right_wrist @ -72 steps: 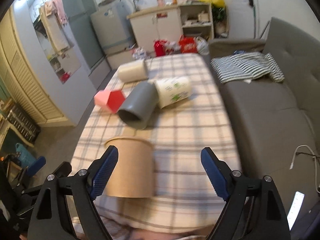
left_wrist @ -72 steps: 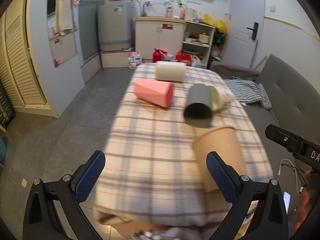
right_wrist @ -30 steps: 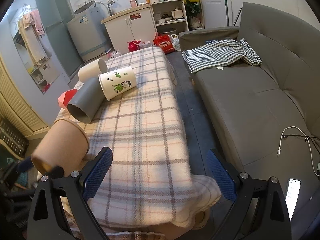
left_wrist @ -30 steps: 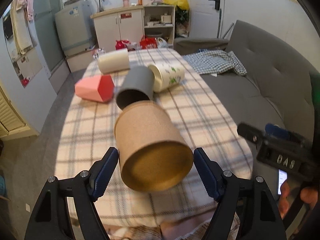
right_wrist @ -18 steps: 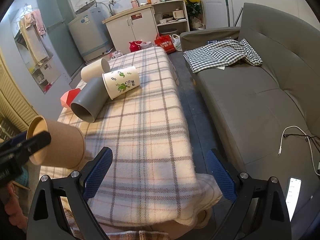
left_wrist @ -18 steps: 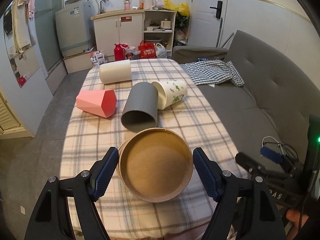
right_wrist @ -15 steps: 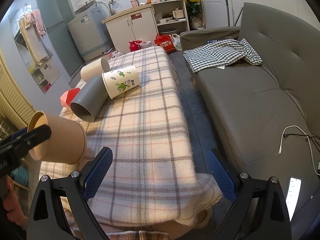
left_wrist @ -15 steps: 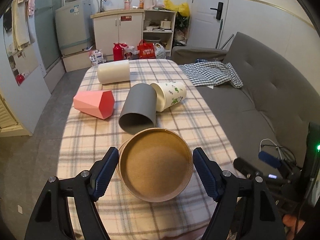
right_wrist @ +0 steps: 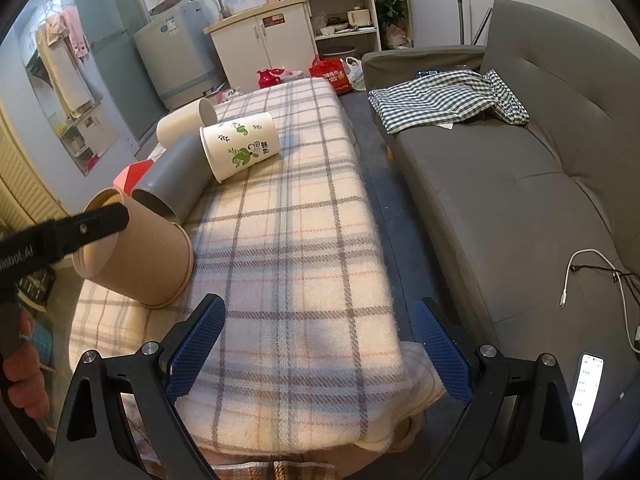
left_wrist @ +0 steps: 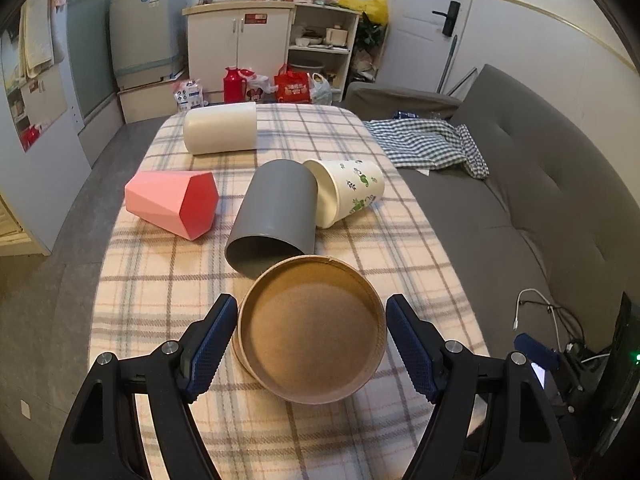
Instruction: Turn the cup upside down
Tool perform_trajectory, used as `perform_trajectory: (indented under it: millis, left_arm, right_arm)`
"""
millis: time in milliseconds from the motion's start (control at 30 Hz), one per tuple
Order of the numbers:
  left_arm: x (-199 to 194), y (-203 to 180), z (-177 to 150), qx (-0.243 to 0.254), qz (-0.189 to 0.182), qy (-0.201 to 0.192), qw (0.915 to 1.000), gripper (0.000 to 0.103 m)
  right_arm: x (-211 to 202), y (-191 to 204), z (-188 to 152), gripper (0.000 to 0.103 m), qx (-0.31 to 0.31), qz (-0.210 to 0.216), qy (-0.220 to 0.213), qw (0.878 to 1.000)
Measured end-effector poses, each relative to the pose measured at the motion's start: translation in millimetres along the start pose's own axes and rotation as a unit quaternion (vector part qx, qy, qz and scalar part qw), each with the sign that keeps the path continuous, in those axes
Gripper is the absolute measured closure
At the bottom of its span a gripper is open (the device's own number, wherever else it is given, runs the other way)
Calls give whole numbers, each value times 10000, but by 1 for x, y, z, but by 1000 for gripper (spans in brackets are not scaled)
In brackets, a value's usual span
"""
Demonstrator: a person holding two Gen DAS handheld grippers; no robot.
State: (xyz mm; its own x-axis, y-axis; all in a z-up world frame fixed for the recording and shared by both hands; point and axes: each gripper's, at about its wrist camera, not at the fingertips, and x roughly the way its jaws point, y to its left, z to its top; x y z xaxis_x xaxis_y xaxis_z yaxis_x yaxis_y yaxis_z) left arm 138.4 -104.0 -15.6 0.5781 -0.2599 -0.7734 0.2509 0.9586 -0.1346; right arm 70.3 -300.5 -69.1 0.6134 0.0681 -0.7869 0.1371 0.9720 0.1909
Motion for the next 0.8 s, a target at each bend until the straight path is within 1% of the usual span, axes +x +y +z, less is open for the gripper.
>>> perform_trajectory:
  millis: [200,333,533,800]
  left_arm:
    - [-2,-5,0,238,69,17,9997,23]
    - [-9,-3,1,196,100,61,9997,23]
    - [-34,1,6,186,111,-166,9996,23]
    - [-81,5,15,148,141,-654,9977,23]
  right_arm:
    - [-5,8,2,8,-107,-2,-29,9999]
    - [-14,15,4,8,-176,-18,-94,9998]
    - [-39,26,9,8,-308,-35,-330,9990]
    - [-81,44,12,8,-486,-4,-699,9964]
